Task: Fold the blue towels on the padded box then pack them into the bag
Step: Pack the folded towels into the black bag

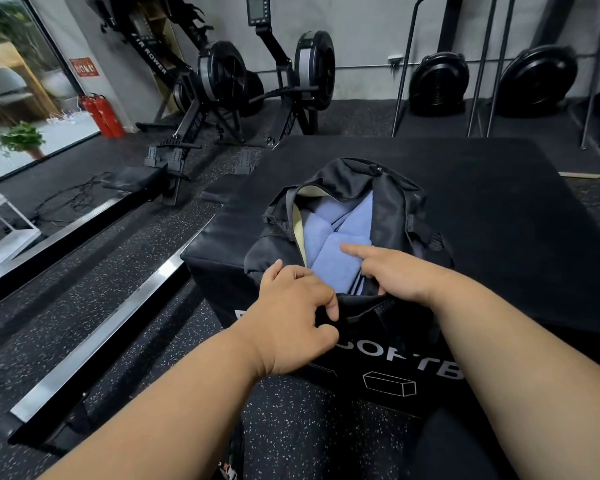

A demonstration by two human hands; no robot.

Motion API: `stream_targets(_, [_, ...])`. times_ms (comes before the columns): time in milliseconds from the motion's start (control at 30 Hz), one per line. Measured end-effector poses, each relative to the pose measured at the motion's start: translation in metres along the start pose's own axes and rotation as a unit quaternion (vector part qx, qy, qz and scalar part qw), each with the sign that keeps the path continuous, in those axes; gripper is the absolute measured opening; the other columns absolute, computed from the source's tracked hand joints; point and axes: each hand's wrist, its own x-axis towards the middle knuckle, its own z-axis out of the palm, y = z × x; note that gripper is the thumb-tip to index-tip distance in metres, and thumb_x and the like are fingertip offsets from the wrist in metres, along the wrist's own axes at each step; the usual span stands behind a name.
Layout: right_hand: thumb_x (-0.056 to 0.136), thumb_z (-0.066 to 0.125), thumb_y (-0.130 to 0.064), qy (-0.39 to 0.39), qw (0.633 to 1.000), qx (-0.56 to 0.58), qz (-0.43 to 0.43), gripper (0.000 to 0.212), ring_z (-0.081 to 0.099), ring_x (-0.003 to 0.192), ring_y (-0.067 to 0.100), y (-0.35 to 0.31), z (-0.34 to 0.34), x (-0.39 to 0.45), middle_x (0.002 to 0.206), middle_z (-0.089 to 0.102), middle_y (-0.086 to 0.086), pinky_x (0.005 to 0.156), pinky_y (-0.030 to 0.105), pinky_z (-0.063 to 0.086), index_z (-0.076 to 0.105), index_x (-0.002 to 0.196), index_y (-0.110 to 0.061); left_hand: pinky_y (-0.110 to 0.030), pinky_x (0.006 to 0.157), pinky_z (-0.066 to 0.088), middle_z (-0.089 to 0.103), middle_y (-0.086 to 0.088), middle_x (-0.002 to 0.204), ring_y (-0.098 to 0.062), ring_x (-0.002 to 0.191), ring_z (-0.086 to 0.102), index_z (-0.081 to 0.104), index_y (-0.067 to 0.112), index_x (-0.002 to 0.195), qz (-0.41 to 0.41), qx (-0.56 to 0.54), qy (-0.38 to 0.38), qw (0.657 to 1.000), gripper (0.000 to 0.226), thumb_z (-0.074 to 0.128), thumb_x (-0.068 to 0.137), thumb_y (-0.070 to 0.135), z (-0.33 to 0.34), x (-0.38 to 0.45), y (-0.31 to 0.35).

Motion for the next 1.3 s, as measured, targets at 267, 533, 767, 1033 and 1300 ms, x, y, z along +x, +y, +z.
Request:
stream_targets(267, [0.100,0.038,-0.023,0.042,0.995,-0.088,-0.037,0.048,0.054,0.070,0.005,0.003,0.003,-0.011,0.073,0.061,-0.010,0.067,0.025,0.037,0.057,0.135,-0.052,-0.029,0.120,-0.001,0.052,0.029,0.104,-0.005,0.131,0.027,0.055,0.036,0.099,-0.011,0.016,0.001,1.000,0.028,0.057,0.072,0.045,0.000,-0.012,-0.004])
stream_targets(533, [0.103,0.036,-0.022,0.100,0.981,-0.163,-0.021,0.026,0.061,0.089,0.020,0.015,-0.010,-0.010,0.085,0.065,-0.006,0.083,0.038,0.048,0.060,0.111,-0.030,-0.029,0.107,0.021,0.046,0.024,0.097,-0.009,0.115,0.032,0.054,0.037,0.111,-0.027,-0.002,-0.001,1.000,0.039,0.055,0.073,0.043,-0.003,-0.015,-0.004])
stream_targets(767, [0.096,0.043,-0.015,0.095,0.993,0.005,-0.064,0.025,0.064,0.095,0.011,0.024,-0.008,-0.002,0.096,0.075,-0.007,0.089,0.036,0.047,0.064,0.094,-0.029,-0.038,0.104,0.037,0.044,0.008,0.108,-0.022,0.114,0.037,0.058,0.047,0.103,-0.099,-0.142,-0.058,0.983,0.029,0.060,0.074,0.044,-0.008,-0.009,0.004])
stream_targets(1033, [0.080,0.037,-0.021,0.052,0.988,0.048,-0.140,0.036,0.053,0.067,0.000,0.011,0.004,-0.022,0.101,0.070,-0.006,0.070,0.019,0.041,0.067,0.099,-0.017,-0.039,0.106,0.042,0.054,0.001,0.112,-0.026,0.121,0.044,0.063,0.056,0.092,-0.092,-0.236,-0.088,0.963,0.037,0.051,0.058,0.056,0.001,0.006,0.031])
stream_targets(1300, [0.093,0.027,-0.039,0.113,0.958,-0.210,-0.162,0.037,0.052,0.093,0.003,0.012,-0.024,-0.028,0.097,0.052,-0.006,0.087,0.031,0.040,0.062,0.095,-0.028,-0.034,0.094,0.036,0.049,0.010,0.104,-0.022,0.112,0.040,0.053,0.049,0.105,-0.094,-0.135,-0.066,0.984,0.029,0.059,0.076,0.047,-0.006,-0.003,0.006])
